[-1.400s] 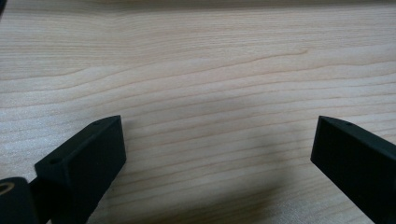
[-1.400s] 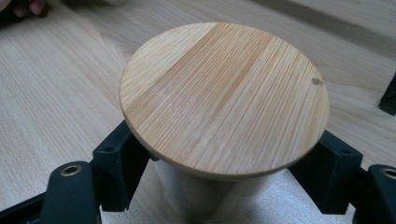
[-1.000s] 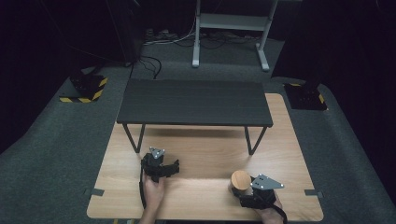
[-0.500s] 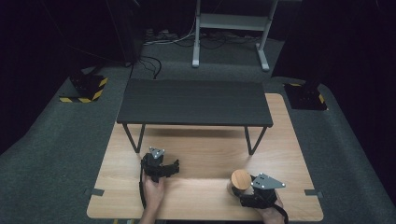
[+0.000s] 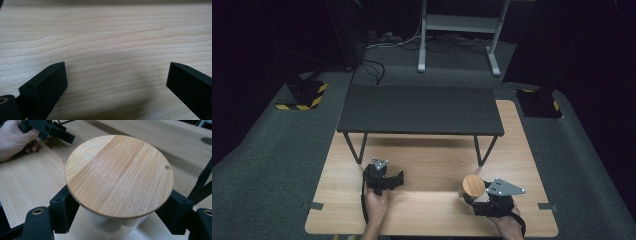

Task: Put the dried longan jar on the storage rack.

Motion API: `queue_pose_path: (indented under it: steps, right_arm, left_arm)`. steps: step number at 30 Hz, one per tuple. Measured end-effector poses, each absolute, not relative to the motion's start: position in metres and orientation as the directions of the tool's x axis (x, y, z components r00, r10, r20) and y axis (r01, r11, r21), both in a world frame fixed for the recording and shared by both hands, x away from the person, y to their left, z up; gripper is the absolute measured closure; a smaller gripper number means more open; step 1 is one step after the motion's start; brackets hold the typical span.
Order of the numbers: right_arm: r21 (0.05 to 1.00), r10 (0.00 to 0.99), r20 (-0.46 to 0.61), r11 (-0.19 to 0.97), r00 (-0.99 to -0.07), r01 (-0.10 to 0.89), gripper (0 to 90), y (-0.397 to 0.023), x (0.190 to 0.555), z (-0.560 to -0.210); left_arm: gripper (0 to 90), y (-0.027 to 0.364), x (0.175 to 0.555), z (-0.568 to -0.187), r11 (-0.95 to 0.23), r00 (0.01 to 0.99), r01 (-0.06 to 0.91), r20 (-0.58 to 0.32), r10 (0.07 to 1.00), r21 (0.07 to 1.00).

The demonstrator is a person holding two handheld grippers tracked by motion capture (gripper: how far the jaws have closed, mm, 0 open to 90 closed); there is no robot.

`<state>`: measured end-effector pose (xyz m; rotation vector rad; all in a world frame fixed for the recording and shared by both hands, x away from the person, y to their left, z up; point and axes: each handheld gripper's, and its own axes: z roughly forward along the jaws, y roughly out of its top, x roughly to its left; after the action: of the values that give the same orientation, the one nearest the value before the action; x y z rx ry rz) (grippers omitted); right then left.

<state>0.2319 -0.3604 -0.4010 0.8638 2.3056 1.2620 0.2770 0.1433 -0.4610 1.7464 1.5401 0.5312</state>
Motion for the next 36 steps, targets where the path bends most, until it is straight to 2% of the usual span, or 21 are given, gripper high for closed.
queue_pose_path:
  steps: [36]
  right_arm:
    - [0.910,0.618,-0.042,0.348,-0.785,0.226,24.8,-0.381,0.284,-0.286]
  left_arm:
    - [3.3,0.142,0.277,-0.461,-0.010,0.193,0.663,-0.158,0.968,0.748]
